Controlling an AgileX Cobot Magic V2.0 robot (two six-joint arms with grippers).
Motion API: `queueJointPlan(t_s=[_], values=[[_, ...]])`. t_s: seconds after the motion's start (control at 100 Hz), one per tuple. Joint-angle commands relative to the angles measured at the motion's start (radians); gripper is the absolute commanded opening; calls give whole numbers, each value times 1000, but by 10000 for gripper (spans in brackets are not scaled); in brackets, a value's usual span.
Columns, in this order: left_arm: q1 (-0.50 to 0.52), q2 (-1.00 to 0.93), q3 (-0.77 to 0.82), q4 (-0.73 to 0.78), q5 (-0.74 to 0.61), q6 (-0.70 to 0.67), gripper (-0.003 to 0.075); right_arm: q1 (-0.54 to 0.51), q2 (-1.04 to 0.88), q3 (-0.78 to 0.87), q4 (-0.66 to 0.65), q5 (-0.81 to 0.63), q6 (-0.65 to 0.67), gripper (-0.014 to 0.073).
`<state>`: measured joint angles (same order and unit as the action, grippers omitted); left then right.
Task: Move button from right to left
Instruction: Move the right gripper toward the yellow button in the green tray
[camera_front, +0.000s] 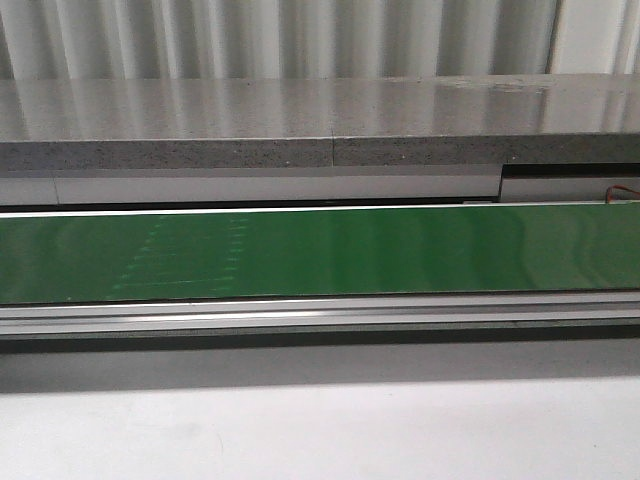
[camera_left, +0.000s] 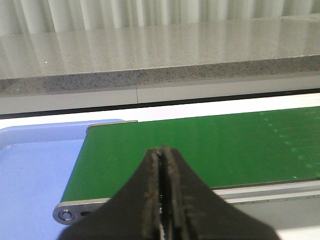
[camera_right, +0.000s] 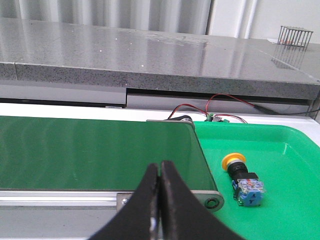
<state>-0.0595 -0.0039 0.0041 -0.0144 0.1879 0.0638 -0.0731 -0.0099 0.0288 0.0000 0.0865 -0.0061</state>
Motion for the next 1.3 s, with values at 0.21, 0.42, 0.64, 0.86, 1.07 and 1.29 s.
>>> queueJointPlan(t_s=[0.21,0.42,0.64,0.86,1.07,1.29], values=[[0,-31,40,-3,-71,-9,-20,-1,-20,-22,-6,-75,-4,-67],[0,-31,40,-3,-71,-9,-20,-1,-20,-22,-6,-74,-4,-67],[0,-31,40,-3,-71,-9,-20,-1,-20,-22,-6,-80,-4,-67],[0,-31,40,-3,-71,-9,-20,-1,-20,-22,-6,-80,-4,-67],[0,-31,40,-3,-71,-9,-20,-1,-20,-37,-22,-48,-4,-67],[0,-31,40,-3,-71,-9,-20,-1,49,-188,-65,177,-4,-67]])
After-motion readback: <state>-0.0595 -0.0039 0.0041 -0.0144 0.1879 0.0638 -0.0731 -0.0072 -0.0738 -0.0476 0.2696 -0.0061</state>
